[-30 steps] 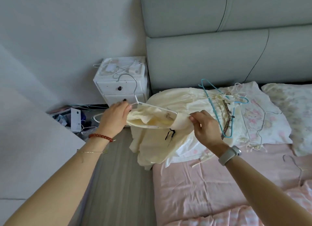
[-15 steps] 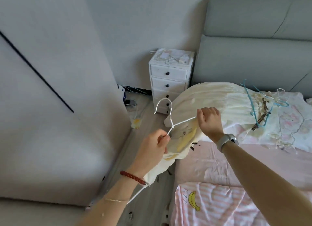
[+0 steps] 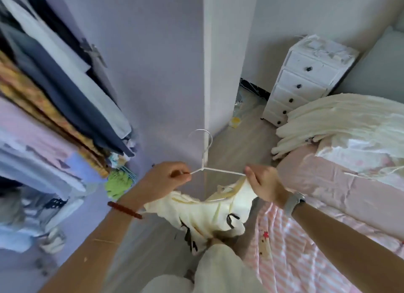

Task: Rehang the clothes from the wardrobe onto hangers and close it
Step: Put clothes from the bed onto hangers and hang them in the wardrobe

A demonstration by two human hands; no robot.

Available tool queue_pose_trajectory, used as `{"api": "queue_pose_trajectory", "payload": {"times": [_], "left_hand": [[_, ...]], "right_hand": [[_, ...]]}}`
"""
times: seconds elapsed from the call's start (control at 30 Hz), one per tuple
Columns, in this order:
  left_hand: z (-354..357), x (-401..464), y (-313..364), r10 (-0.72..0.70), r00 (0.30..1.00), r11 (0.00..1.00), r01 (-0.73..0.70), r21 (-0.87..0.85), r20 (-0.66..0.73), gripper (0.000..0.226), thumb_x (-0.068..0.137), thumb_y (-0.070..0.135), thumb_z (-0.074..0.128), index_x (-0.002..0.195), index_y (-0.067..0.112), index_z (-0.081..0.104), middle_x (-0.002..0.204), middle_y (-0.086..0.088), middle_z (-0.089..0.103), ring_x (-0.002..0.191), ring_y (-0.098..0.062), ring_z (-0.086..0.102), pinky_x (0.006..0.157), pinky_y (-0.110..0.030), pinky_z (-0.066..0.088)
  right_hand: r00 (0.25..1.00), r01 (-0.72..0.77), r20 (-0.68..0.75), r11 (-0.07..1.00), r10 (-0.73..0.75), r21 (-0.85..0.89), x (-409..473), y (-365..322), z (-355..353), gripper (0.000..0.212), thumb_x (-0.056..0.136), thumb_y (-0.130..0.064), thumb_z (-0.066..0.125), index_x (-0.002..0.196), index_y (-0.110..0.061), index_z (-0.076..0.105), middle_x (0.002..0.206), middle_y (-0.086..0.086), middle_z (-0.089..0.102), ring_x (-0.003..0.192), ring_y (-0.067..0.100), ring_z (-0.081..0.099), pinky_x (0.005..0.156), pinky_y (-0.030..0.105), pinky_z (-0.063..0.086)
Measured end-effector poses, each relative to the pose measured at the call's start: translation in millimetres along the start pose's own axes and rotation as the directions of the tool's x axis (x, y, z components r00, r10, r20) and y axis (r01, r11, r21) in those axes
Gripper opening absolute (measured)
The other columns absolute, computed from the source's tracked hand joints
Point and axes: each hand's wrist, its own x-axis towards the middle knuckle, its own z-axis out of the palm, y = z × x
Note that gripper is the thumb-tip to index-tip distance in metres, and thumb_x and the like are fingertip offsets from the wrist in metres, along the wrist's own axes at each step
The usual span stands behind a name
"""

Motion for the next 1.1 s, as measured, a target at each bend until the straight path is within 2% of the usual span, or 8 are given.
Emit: {"api": "queue_pose_trajectory", "payload": {"times": [0.13,0.27,0.4,0.53,0.63,0.83,0.93,1.1], "left_hand": [[-42,-57,-69,-0.214,0.908,0.976,0.216,-0.037,-0.359,0.016,0.087,0.018,0.059,0.072,0.015,0.062,0.065,0.004,0.057,0.063,-0.007,0.049,0.055,-0.013,0.033],[-71,-119,-122,-0.351,0.682,0.933,0.318,-0.172,-0.642,0.01,0.088,0.013,0.059,0.08,0.013,0.064,0.079,-0.002,0.062,0.071,-0.017,0.052,0.066,-0.024,0.036],[-104,-180,-159,-0.358,0.4,0.923,0.288,-0.255,-0.844,0.014,0.089,0.004,0.057,0.096,-0.003,0.067,0.101,-0.019,0.064,0.096,-0.033,0.058,0.08,-0.027,0.039],[-144,-231,-187,-0.379,0.179,0.891,0.335,-0.306,-0.908,0.023,0.093,0.016,0.052,0.103,0.001,0.066,0.111,-0.012,0.064,0.107,-0.028,0.054,0.081,-0.019,0.034],[-180,-258,-200,-0.341,0.027,0.876,0.373,-0.307,-0.94,0.024,0.095,0.019,0.048,0.108,0.007,0.064,0.112,-0.008,0.064,0.108,-0.026,0.053,0.082,-0.02,0.032],[-260,-294,-227,-0.324,-0.243,0.863,0.32,-0.391,-0.914,0.031,0.096,0.031,0.046,0.121,0.016,0.054,0.119,-0.007,0.055,0.095,-0.022,0.052,0.085,-0.029,0.038],[-292,-306,-238,-0.376,-0.305,0.857,0.244,-0.454,-0.875,0.03,0.095,0.032,0.046,0.121,0.017,0.053,0.123,-0.002,0.052,0.111,-0.021,0.051,0.096,-0.032,0.04],[-335,-328,-249,-0.353,-0.369,0.833,0.295,-0.469,-0.86,0.032,0.095,0.023,0.046,0.125,0.013,0.05,0.129,-0.01,0.048,0.106,-0.014,0.05,0.089,-0.027,0.041]], "right_hand": [[0.909,0.338,0.242,0.94,-0.338,0.045,20,-82,35,0.022,0.089,-0.015,0.046,0.088,-0.004,0.065,0.057,0.007,0.059,0.044,0.027,0.055,0.043,0.028,0.044],[0.765,0.542,0.331,0.83,-0.552,0.13,51,-168,68,0.011,0.088,-0.01,0.052,0.086,-0.004,0.061,0.051,0.007,0.056,0.039,0.027,0.048,0.04,0.03,0.043],[0.637,0.609,0.374,0.738,-0.674,0.291,81,-260,97,0.018,0.093,-0.02,0.045,0.079,-0.012,0.051,0.061,0.011,0.056,0.05,0.025,0.047,0.054,0.039,0.042],[0.527,0.548,0.376,0.643,-0.762,0.535,104,-352,111,0.023,0.094,-0.017,0.046,0.078,-0.002,0.053,0.061,0.014,0.052,0.056,0.025,0.047,0.058,0.038,0.038],[0.476,0.493,0.365,0.586,-0.8,0.643,121,-414,120,0.022,0.093,-0.016,0.047,0.085,-0.001,0.061,0.054,-0.001,0.043,0.052,0.01,0.039,0.057,0.033,0.034],[0.497,0.331,0.34,0.537,-0.798,0.776,154,-524,149,0.02,0.091,-0.021,0.048,0.086,-0.008,0.062,0.053,-0.009,0.042,0.048,0.003,0.037,0.054,0.023,0.03],[0.478,0.219,0.355,0.501,-0.803,0.838,169,-568,162,0.019,0.092,-0.016,0.045,0.085,-0.005,0.059,0.054,-0.008,0.04,0.045,0.0,0.038,0.049,0.015,0.027],[0.408,0.144,0.389,0.479,-0.826,0.866,183,-634,180,0.019,0.094,-0.018,0.042,0.086,-0.007,0.055,0.063,-0.007,0.043,0.057,0.005,0.039,0.054,0.02,0.03]]}}
